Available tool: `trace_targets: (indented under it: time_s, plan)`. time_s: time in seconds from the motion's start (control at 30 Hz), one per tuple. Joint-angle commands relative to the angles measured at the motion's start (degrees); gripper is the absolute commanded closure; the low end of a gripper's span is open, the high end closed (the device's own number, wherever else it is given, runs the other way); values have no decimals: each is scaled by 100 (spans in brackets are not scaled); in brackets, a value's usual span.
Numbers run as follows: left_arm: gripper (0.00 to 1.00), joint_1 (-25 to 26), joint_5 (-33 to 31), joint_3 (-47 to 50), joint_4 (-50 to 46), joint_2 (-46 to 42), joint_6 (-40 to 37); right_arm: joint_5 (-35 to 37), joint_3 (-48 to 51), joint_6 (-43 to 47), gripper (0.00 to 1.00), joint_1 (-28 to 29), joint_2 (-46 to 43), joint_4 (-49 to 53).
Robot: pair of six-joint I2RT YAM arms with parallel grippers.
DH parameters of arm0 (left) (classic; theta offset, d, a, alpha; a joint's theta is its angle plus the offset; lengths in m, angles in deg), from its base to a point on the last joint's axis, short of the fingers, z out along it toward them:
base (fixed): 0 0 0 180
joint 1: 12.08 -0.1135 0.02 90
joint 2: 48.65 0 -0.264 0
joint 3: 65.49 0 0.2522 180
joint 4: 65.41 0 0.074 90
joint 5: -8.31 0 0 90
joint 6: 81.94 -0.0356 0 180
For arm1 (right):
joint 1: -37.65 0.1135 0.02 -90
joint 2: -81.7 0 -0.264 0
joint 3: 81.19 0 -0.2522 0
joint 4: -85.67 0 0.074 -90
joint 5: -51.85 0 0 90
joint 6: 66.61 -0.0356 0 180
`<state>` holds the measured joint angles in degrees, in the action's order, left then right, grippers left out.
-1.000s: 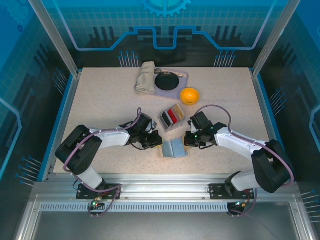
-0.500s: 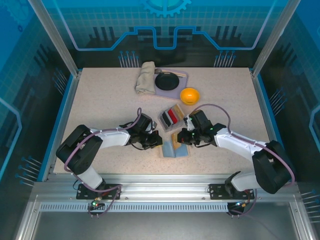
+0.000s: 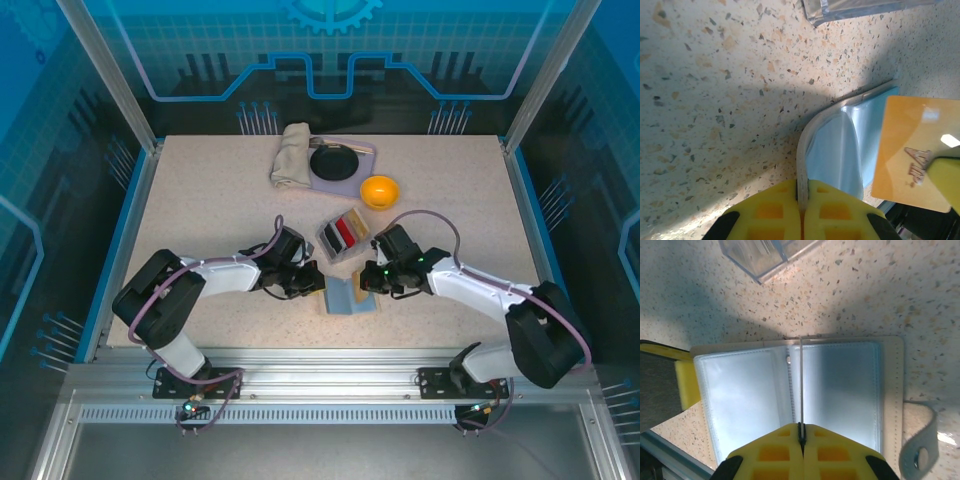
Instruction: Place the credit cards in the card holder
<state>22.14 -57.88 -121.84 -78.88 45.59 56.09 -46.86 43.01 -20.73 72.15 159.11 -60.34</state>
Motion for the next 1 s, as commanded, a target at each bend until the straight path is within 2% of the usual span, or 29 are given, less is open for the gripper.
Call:
trace_targets:
  time_s: [0.0, 0.17, 0.33, 0.47, 0.6, 0.7, 0.8, 0.97]
  plan:
    - [92, -29, -48, -79, -205, -145, -79, 7, -56, 98, 95, -4, -264, 32]
    - [92, -38, -129, -12, -233, -196, -80, -894, 168, -204, 95, 66, -23, -957]
    - [94, -42, 64, -15, -23, -212, 42, -787, 39, -258, 95, 374, 216, -1103]
    - [83, -39, -143, -50, -331, -239, -31, -487, 0, -294, 96, 562, 714, -1038]
    - [61, -40, -501, 169, -528, -484, 77, -356, 116, -453, 96, 602, 1132, -1192]
    - [57, -38, -607, 338, -487, -690, 126, -348, 196, -528, 96, 601, 1167, -1334]
    - [59, -38, -425, 303, -379, -597, 81, -402, 179, -538, 96, 584, 1099, -1345]
    - [69, -46, -311, 94, -484, -252, -48, -581, 199, -529, 96, 445, 722, -1349]
